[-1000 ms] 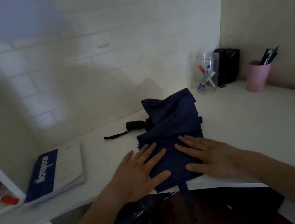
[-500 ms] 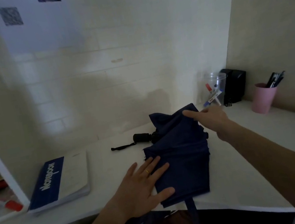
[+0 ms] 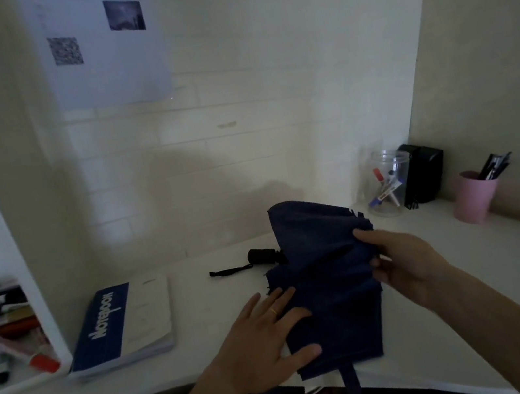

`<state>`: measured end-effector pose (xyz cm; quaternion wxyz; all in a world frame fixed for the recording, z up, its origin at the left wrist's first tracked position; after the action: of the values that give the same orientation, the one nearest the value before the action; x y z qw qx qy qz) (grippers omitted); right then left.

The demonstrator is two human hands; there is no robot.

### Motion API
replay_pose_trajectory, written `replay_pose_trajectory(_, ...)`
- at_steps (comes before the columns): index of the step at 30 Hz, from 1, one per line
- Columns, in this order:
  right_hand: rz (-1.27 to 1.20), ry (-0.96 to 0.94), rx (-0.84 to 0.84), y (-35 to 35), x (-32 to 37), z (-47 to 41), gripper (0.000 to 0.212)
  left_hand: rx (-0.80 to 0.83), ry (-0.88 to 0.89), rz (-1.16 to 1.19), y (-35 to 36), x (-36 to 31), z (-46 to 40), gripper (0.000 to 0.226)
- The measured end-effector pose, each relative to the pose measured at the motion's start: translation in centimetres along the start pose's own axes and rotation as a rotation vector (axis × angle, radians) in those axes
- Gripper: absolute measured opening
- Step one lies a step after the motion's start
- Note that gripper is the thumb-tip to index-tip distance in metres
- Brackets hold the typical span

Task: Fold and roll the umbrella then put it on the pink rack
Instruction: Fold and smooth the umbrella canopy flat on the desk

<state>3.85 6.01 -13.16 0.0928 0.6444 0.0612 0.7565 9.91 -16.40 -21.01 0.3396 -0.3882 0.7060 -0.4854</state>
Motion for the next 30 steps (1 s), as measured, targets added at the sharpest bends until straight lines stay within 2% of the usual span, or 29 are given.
replay_pose_trajectory(2, 0.052, 0.039, 0.038, -0.5, -2.7, 1.5, 0.016, -0.048, 0.018, -0.011, -0.3, -0.1, 0.1, 0.064)
replay_pose_trajectory(5, 0.057, 0.088, 0.045, -1.6, -5.9, 2.5, 0.02, -0.191, 0.03, 0.04, -0.9, -0.3, 0.4, 0.063)
replay_pose_trajectory(9, -0.088, 0.147, 0.064, -2.7, -7.4, 2.7, 0.017, -0.517, -0.331, 0.372, -3.3, 1.4, 0.0, 0.051)
replay_pose_trajectory(10, -0.129, 0.157, 0.071, -2.8, -7.4, 2.6, 0.018, -0.521, -0.418, 0.471, -3.5, 1.7, -0.6, 0.054)
replay_pose_trajectory(13, -0.166, 0.172, 0.097, -2.9, -7.3, 2.5, 0.029, -0.366, -0.553, 0.728, -3.1, 1.6, -2.6, 0.059)
replay_pose_trajectory(15, -0.176, 0.169, 0.102, -2.9, -7.3, 2.5, 0.032, -0.355, -0.541, 0.826, -3.3, 1.1, -3.6, 0.04)
replay_pose_trajectory(18, -0.181, 0.155, 0.102, -3.0, -7.4, 2.3, 0.033, -0.455, -0.466, 0.95, -4.3, 0.3, -4.3, 0.007)
replay_pose_trajectory(20, -0.192, 0.147, 0.099, -3.1, -7.3, 2.4, 0.032, -0.514, -0.527, 1.115, -4.8, 0.4, -4.3, 0.011)
replay_pose_trajectory(22, -0.2, 0.15, 0.089, -3.1, -7.2, 2.5, 0.032, -0.492, -0.685, 1.254, -4.5, 0.5, -4.1, 0.027)
replay_pose_trajectory(25, -0.209, 0.144, 0.09, -3.0, -6.9, 2.8, 0.029, -0.347, -0.713, 1.245, -3.6, -0.1, -4.1, 0.034)
replay_pose_trajectory(30, -0.183, 0.145, 0.088, -2.9, -6.7, 3.1, 0.027, -0.494, -0.575, 1.126, -5.2, 0.0, -4.8, 0.008)
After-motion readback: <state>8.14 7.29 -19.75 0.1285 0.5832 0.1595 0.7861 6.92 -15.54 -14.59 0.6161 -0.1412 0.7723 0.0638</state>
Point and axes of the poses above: each hand's wrist, its own z-axis away from the middle knuckle, its own y-axis out of the palm, x = y × z, the point moved 6 cm from there along -z, towards the middle knuckle, and after that the axes turned 4 degrees about -x, right-handed, at the moved point
